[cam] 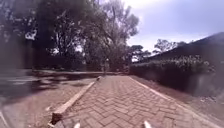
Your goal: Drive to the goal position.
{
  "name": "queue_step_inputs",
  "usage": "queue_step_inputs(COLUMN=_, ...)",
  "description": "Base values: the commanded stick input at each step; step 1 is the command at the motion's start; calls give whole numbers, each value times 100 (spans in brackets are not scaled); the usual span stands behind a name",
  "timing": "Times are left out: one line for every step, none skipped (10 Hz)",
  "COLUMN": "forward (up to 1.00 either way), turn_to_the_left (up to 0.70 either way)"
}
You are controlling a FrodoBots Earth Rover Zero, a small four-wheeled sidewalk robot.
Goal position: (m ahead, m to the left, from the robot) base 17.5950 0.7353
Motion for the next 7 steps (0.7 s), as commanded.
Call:
queue_step_inputs(forward=70, turn_to_the_left=0)
queue_step_inputs(forward=70, turn_to_the_left=0)
queue_step_inputs(forward=70, turn_to_the_left=0)
queue_step_inputs(forward=70, turn_to_the_left=0)
queue_step_inputs(forward=70, turn_to_the_left=0)
queue_step_inputs(forward=70, turn_to_the_left=0)
queue_step_inputs(forward=70, turn_to_the_left=0)
